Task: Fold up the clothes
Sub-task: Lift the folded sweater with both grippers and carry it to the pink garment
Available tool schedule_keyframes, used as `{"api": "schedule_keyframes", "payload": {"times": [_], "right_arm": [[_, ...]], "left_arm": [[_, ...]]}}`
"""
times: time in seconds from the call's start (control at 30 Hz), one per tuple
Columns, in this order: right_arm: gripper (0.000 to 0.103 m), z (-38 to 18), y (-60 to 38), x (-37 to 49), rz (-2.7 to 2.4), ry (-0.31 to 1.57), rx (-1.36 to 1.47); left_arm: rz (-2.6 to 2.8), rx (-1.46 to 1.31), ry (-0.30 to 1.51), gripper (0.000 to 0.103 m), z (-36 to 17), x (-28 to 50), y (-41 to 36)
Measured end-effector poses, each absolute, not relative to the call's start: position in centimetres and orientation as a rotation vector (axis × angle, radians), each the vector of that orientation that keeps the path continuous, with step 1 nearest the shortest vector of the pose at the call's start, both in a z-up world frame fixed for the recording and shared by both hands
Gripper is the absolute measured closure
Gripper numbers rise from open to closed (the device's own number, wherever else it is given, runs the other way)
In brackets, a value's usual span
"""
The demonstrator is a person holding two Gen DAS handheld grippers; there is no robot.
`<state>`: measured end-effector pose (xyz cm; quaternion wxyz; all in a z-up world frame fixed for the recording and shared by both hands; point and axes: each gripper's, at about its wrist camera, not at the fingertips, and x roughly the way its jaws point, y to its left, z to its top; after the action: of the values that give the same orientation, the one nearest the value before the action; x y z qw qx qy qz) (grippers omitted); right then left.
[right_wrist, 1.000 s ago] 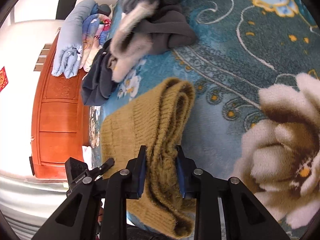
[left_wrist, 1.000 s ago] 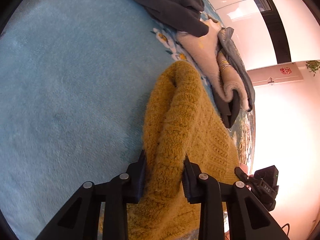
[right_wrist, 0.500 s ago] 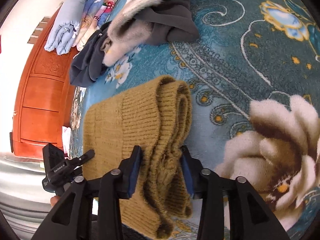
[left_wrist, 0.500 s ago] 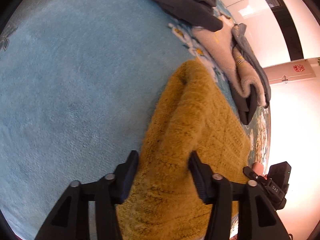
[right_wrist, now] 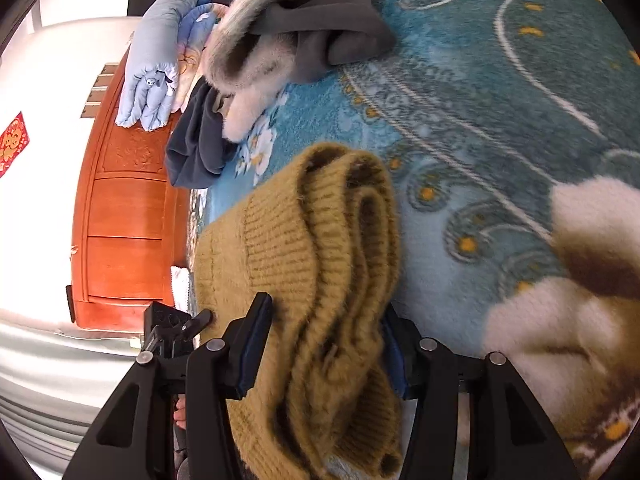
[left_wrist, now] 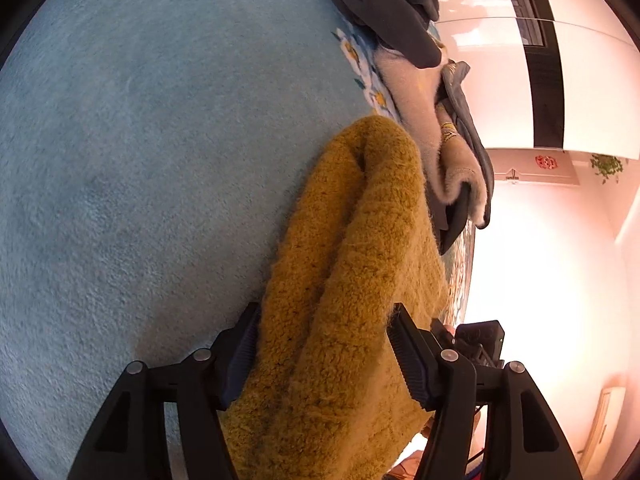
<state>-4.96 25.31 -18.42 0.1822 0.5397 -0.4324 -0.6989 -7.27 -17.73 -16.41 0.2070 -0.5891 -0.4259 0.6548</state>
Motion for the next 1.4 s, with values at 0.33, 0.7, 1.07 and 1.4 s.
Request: {"api": "schedule_keyframes", "payload": {"times": [0.33, 0.7, 1.07, 1.4], "right_arm": [[0.068, -18.0, 25.2, -4.8, -1.991, -1.341, 1.518], [0.070, -10.4, 27.2, -2.7, -2.027, -1.261, 1.363], [0.070, 3.6, 42.7, 7.2, -2.323, -1.190, 1.141], [0.070, 5.7, 57.8, 15.9, -2.546, -1.217, 1.344]], "left_arm": [[1.949, -1.639, -1.081, 0.066, -13.9, -6.2, -17.2], [1.981, -1.503, -0.881, 0.069, -5.1, -5.0, -11.5], [1.742, -1.321, -0.593, 0.069, 4.6, -4.1, 8.9], [1.516, -1.467, -0.461, 0.069, 0.3, 0.8, 24.6]]}}
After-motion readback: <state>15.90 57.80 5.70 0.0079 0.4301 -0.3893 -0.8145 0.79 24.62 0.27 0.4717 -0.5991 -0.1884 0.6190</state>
